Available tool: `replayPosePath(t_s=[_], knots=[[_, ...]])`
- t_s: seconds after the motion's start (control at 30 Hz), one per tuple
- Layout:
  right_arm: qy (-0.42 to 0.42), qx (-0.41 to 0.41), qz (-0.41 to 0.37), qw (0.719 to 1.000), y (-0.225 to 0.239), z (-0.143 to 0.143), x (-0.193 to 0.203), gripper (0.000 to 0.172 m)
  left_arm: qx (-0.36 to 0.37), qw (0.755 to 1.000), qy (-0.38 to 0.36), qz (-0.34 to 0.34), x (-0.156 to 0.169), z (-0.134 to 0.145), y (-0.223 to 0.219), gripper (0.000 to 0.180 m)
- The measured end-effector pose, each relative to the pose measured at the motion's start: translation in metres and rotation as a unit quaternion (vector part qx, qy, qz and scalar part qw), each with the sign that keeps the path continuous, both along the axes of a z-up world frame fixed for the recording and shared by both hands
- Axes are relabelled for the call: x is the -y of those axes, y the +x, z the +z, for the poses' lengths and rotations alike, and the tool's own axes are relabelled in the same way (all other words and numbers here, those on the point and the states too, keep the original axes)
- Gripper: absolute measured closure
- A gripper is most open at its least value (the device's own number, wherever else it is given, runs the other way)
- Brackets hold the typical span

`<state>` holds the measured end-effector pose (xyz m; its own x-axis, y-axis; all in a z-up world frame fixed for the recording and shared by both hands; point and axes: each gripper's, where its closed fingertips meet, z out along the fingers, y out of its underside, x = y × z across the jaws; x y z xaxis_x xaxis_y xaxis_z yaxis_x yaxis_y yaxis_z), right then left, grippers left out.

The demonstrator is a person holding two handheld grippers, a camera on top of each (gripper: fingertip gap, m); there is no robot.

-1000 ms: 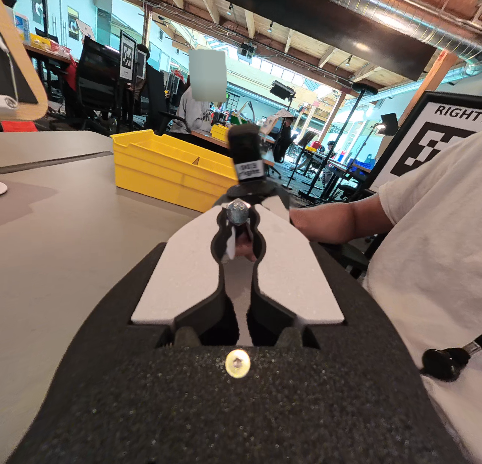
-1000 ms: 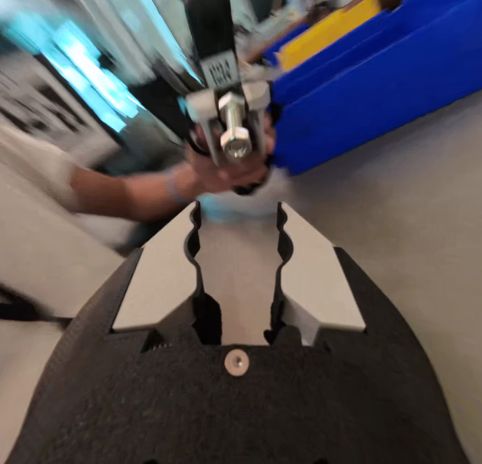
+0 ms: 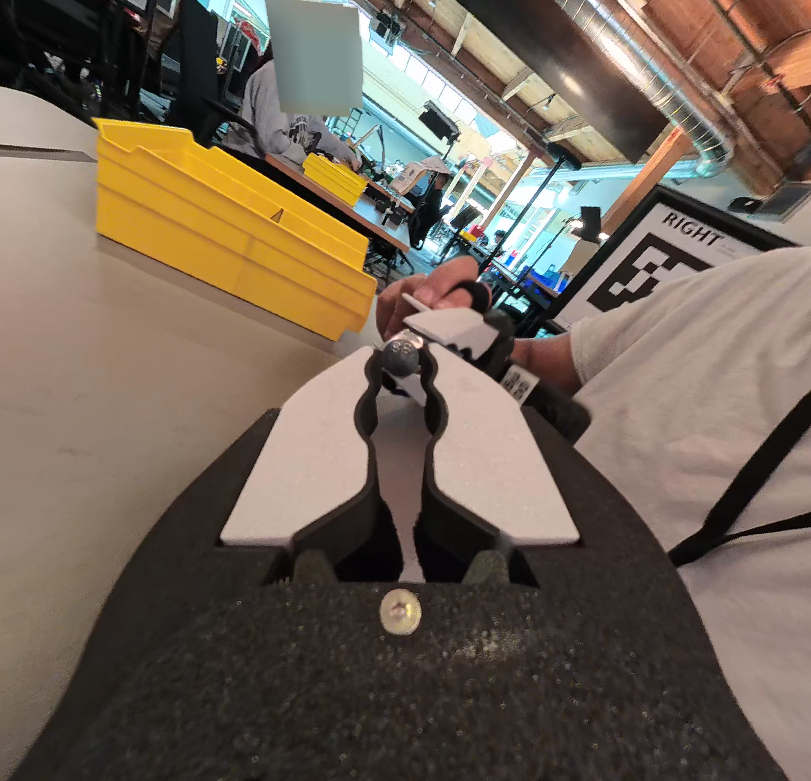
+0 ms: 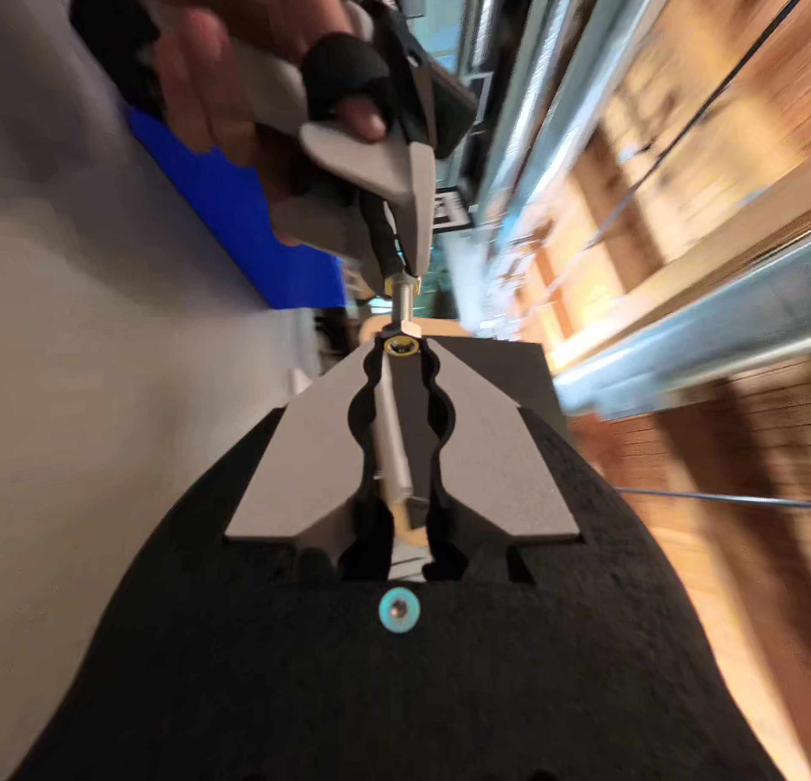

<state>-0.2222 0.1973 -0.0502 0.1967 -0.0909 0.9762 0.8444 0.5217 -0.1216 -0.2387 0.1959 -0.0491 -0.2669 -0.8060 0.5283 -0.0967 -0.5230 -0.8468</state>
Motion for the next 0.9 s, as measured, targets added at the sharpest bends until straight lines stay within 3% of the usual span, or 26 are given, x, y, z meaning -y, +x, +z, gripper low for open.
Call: replayPosePath(t_s=[0.1,0.23,0.27,0.33,0.4,0.43,0.53,0.63,0.7,0.77,0.8,0.83,0.9], knots=[[0.034,0.0,-0.024,0.999,0.001,0.002,-0.005,0.154,0.002,1.0,-0.005,0.006,-0.003,0.001,-0.002,0.164],[-0.109,-0.137,0.017,0.984,0.009,0.005,-0.01,0.138,-0.001,1.0,0.003,0.015,-0.005,0.002,-0.003,0.164],[-0.164,-0.182,0.029,0.969,0.012,0.002,-0.014,0.137,-0.002,1.0,0.006,0.018,-0.006,0.002,-0.004,0.164],[-0.308,-0.261,0.073,0.912,0.008,-0.015,-0.018,0.128,-0.002,0.999,0.015,0.029,-0.008,0.001,-0.004,0.164],[-0.453,-0.322,0.12,0.822,-0.001,-0.036,-0.015,0.131,-0.003,0.999,0.024,0.037,-0.011,0.001,-0.005,0.164],[-0.534,-0.34,0.145,0.76,-0.007,-0.048,-0.01,0.129,-0.002,0.999,0.028,0.04,-0.012,0.002,-0.005,0.164],[-0.7,-0.414,0.225,0.537,-0.022,-0.05,0.005,0.123,0.002,0.998,0.034,0.048,-0.014,0.004,-0.007,0.164],[-0.738,-0.511,0.282,0.339,-0.018,-0.027,-0.001,0.126,0.004,0.998,0.042,0.054,-0.015,0.006,-0.009,0.164],[-0.734,-0.555,0.315,0.232,-0.01,-0.014,-0.005,0.131,0.002,0.997,0.051,0.055,-0.014,0.006,-0.008,0.164],[-0.726,-0.58,0.339,0.146,-0.002,-0.006,-0.009,0.131,-0.001,0.996,0.065,0.055,-0.011,0.006,-0.007,0.164],[-0.726,-0.584,0.345,0.116,0.0,-0.004,-0.01,0.131,-0.002,0.996,0.072,0.056,-0.01,0.006,-0.007,0.164],[-0.729,-0.58,0.351,0.095,0.0,-0.003,-0.009,0.132,-0.004,0.995,0.079,0.056,-0.009,0.005,-0.006,0.164],[-0.739,-0.567,0.354,0.08,-0.004,-0.004,-0.005,0.131,-0.011,0.994,0.093,0.059,-0.008,0.003,-0.004,0.164]])
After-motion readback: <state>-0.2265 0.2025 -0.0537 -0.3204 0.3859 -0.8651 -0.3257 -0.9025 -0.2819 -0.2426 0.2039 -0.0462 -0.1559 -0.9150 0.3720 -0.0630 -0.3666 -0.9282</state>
